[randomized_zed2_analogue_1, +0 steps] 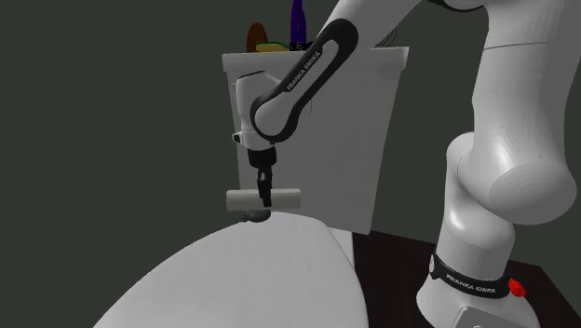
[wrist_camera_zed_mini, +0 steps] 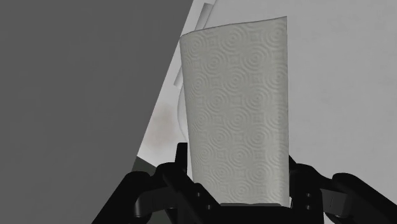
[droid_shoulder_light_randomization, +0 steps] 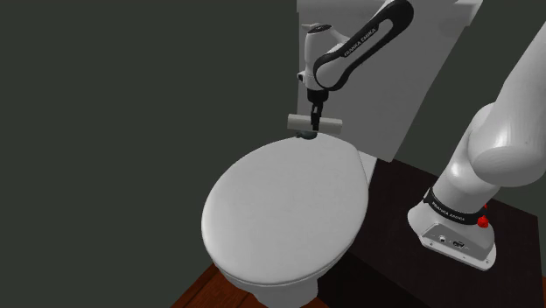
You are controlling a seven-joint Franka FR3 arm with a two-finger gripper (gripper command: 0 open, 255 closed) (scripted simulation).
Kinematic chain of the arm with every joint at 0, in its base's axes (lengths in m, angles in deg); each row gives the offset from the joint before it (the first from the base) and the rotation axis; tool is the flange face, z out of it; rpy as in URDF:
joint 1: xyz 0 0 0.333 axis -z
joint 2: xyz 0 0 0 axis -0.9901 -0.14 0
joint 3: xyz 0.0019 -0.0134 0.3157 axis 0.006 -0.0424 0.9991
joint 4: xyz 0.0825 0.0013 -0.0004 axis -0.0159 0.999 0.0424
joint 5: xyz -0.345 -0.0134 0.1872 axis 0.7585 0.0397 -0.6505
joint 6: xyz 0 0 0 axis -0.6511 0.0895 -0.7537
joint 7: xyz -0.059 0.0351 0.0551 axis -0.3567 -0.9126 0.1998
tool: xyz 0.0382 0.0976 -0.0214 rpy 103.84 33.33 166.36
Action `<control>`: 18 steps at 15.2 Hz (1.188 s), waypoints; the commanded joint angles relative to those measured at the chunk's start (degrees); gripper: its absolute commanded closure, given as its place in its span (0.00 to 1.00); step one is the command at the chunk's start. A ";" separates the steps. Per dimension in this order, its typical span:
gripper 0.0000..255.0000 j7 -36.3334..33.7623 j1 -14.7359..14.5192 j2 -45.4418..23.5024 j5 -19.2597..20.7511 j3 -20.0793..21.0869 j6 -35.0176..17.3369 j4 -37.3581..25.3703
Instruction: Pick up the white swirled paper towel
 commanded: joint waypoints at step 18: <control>1.00 0.90 -0.29 6.06 -0.34 0.35 9.47 -3.38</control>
